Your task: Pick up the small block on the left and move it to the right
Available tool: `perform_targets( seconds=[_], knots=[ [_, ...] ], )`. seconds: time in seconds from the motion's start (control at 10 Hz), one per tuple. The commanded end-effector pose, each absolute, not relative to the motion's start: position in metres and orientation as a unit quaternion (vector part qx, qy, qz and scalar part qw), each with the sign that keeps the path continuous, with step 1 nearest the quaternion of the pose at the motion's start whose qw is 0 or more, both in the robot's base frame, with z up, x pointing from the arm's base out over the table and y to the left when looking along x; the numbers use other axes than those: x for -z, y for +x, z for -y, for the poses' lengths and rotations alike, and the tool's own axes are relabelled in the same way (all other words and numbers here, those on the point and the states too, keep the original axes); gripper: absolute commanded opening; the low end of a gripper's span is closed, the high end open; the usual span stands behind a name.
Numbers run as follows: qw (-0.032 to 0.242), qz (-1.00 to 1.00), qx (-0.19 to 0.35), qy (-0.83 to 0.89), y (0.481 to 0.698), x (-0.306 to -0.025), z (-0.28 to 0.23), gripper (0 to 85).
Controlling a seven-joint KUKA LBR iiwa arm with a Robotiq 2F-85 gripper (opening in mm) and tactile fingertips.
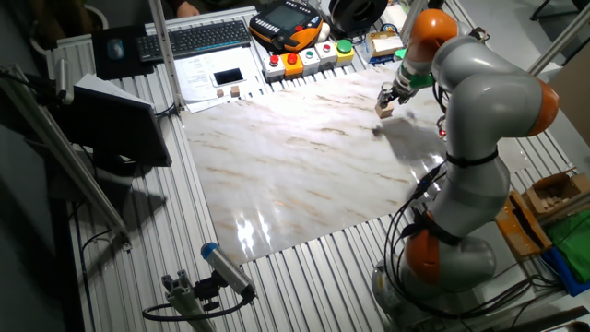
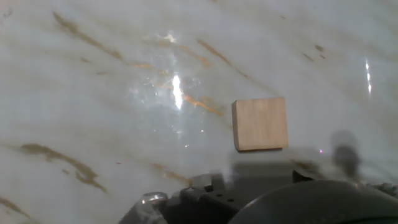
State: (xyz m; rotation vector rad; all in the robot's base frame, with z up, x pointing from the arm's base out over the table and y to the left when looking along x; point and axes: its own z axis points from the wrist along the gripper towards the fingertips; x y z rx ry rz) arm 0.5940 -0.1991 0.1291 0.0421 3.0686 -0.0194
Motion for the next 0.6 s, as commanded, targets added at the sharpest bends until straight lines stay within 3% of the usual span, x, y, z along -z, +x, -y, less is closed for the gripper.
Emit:
perform_targets(
  seconds=[0.0, 0.5],
  knots=[
    [0.037, -0.999, 0.006, 0.012, 0.597, -0.126, 0.202, 83.0],
    [0.042, -0.999, 0.008, 0.012, 0.606, -0.1, 0.214, 85.0]
  ],
)
